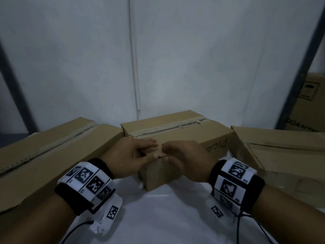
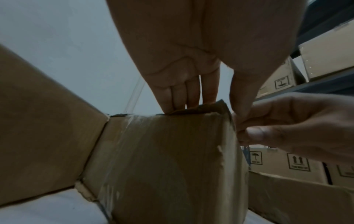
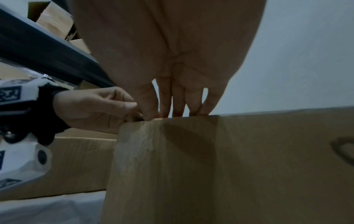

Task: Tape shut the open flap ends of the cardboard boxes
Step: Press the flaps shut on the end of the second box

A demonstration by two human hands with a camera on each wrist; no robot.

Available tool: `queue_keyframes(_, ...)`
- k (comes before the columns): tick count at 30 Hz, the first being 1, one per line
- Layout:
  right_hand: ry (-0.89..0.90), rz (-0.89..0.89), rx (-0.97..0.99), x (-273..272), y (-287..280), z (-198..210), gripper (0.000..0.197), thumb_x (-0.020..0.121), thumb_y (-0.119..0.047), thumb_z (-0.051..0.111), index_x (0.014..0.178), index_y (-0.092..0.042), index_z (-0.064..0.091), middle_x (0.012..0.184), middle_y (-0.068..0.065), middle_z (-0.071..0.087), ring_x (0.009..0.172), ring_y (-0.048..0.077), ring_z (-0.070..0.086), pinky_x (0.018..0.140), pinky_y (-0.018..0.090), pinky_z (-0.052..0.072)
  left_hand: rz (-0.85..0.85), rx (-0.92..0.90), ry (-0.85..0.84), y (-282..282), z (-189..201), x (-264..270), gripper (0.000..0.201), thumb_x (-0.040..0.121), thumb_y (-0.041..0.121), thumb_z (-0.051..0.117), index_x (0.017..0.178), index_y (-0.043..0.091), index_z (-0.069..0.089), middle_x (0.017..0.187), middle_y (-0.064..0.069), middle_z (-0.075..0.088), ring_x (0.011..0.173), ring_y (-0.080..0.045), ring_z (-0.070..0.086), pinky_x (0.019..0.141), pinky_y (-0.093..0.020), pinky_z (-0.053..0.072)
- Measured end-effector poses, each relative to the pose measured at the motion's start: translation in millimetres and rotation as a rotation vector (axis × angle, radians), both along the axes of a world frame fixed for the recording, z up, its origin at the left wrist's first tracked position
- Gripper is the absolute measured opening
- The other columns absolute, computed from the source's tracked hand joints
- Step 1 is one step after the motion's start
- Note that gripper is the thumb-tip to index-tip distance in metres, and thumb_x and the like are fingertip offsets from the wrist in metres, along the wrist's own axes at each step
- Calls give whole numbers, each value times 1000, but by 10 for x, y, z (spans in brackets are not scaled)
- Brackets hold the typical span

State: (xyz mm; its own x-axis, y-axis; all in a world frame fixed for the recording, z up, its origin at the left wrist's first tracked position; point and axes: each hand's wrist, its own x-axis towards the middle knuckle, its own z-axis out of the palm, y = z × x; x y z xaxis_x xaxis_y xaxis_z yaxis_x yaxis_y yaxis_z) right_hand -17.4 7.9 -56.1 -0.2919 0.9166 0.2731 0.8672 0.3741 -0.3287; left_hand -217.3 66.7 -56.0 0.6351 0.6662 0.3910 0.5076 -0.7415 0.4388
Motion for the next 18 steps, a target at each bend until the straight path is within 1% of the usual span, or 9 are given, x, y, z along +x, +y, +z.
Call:
queue_keyframes(2,36,8,23,-24,61,-28,22,95,-20,54,113,-15,65,113,4,70,101,26,63,86,38,51,-19,-42,-21,20,1,-43,34,81,36,69,112,22,71,115,10,70,105,5,60,90,-12,48)
queue_keyframes(4,86,-2,54,-16,99,-58,21,94,-21,57,109,-15,69,110,3,72,100,24,65,86,38,51,10,-65,-48,47,18,-69,24,79,32,72,102,25,74,99,11,75,92,1,67,83,-28,54)
queue_keyframes(5,105,-3,62,-6,111,-71,20,93,-22,58,108,-15,70,108,3,73,98,24,65,85,39,52,22,-72,-62,56,36,-73,18,78,32,73,95,28,75,91,11,76,85,-2,69,79,-33,56)
queue_keyframes(7,117,5,68,19,117,-91,19,93,-24,58,105,-17,71,104,0,74,94,22,66,82,39,52,20,-74,-96,67,69,-62,11,78,31,73,89,35,73,82,16,75,76,-1,70,73,-33,57)
queue_keyframes(9,122,17,56,35,105,-99,18,93,-25,57,103,-20,71,100,-2,74,89,20,65,79,38,52,25,-42,-97,64,83,-34,13,79,29,72,90,37,72,83,22,74,73,2,69,71,-28,56)
queue_keyframes(12,126,18,48,40,96,-103,18,92,-23,60,105,-20,72,102,-2,75,92,19,66,81,35,53,62,-38,-63,65,64,-25,7,84,27,69,88,30,74,81,17,75,76,4,68,73,-28,56)
queue_keyframes(14,131,27,56,26,117,-105,18,88,-19,64,104,-18,73,100,-1,75,89,17,66,78,29,50,91,-36,-41,43,50,-28,9,86,26,66,88,27,75,83,13,75,78,3,68,75,-30,56)
queue_keyframes(16,103,61,75,-2,150,-109,18,86,-15,66,101,-18,74,94,-1,75,79,13,62,71,22,40,110,-55,-53,7,35,-28,11,87,25,65,87,23,75,84,9,76,78,-3,69,76,-35,57)
queue_keyframes(18,75,74,97,-31,166,-113,18,85,-12,67,100,-17,76,90,0,75,75,10,59,69,18,35,128,-105,-87,-43,18,-25,11,86,23,65,86,19,76,85,4,76,79,-11,70,76,-39,57)
